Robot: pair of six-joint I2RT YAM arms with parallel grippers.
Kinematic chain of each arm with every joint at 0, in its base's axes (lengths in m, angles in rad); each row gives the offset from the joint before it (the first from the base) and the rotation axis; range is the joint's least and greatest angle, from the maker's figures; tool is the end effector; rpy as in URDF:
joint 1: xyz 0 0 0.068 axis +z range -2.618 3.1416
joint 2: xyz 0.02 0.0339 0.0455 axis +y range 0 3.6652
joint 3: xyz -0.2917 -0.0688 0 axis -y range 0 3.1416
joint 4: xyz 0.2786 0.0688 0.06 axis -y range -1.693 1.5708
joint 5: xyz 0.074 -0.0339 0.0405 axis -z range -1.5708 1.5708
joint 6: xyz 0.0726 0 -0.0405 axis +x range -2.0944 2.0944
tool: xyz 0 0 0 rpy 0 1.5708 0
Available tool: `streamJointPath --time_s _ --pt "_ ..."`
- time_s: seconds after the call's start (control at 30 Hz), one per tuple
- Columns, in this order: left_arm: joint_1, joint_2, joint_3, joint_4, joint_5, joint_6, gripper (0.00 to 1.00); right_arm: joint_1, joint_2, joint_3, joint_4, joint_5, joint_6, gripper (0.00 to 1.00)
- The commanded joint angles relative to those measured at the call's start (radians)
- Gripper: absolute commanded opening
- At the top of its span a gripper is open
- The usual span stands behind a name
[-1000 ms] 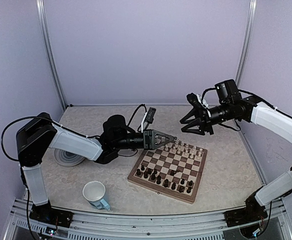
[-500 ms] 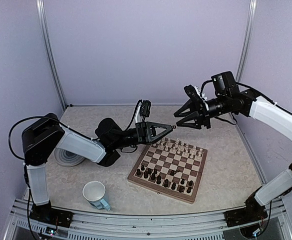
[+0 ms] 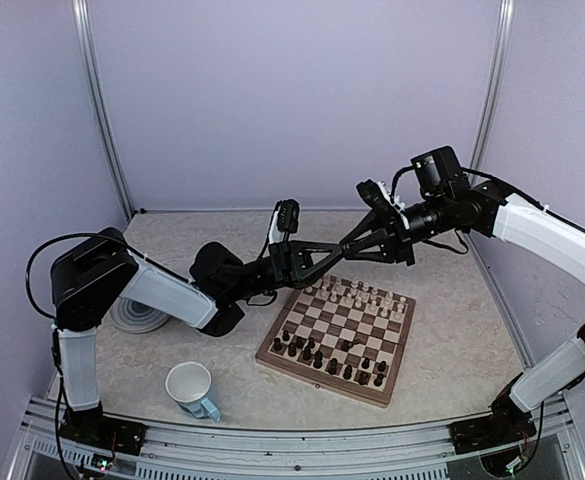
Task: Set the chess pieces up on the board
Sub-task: Pass from the left arm to the right, then place the pawn at c7.
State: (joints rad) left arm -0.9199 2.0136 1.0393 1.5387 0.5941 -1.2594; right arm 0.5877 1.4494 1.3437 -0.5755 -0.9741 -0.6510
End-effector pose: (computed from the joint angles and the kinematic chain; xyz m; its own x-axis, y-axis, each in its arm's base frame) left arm 0.2491 -0.3941 0.2520 -0.8010 -0.2502 -0.5439 0.5983 -0.3665 -0.7125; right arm 0.2640 0.2480 0.3610 0.0960 -0.3452 -0.9336 -0.9908 -0.1230 -0.0564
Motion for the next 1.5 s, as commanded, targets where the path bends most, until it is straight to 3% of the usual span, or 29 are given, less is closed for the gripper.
streamJointPath --time_s 0.0,0.17,0.33,0.47,0.63,0.77,0.9,0.97,1.07,1.2,1.3,1.47 --pt "-0.006 0.027 0.027 0.055 -0.014 -0.022 0.07 0.011 -0.015 -0.002 0.014 0.0 0.004 0.18" --pt "-0.008 0.034 0.021 0.045 -0.031 -0.026 0.07 0.01 -0.015 0.003 0.031 -0.009 0.03 0.15" --pt "-0.011 0.036 0.021 0.047 -0.036 -0.028 0.07 0.011 -0.012 0.0 0.048 -0.003 0.052 0.24" --pt "-0.011 0.037 0.021 0.045 -0.035 -0.029 0.07 0.011 -0.012 -0.003 0.054 -0.014 0.061 0.23" --pt "-0.01 0.045 0.025 0.057 -0.038 -0.041 0.08 0.011 -0.009 -0.002 0.052 -0.025 0.064 0.1" --pt "-0.006 0.024 0.013 -0.018 -0.05 0.008 0.24 0.011 -0.014 -0.005 0.045 -0.008 0.06 0.05" --pt "0.025 -0.076 -0.032 -0.22 -0.047 0.137 0.31 0.009 -0.022 0.017 -0.02 0.097 0.006 0.03" --pt "0.05 -0.15 -0.051 -0.373 -0.044 0.227 0.39 0.008 -0.024 0.035 -0.075 0.148 -0.031 0.03" --pt "0.085 -0.286 -0.039 -0.737 -0.084 0.433 0.49 0.007 -0.021 0.062 -0.172 0.222 -0.088 0.03" --pt "0.138 -0.421 0.052 -1.177 -0.175 0.671 0.51 0.01 -0.012 0.068 -0.25 0.303 -0.134 0.03" --pt "0.167 -0.505 0.142 -1.444 -0.335 0.862 0.53 0.025 0.013 0.073 -0.298 0.341 -0.152 0.03" --pt "0.222 -0.572 0.167 -1.536 -0.573 1.042 0.55 0.103 0.084 0.083 -0.361 0.42 -0.16 0.03"
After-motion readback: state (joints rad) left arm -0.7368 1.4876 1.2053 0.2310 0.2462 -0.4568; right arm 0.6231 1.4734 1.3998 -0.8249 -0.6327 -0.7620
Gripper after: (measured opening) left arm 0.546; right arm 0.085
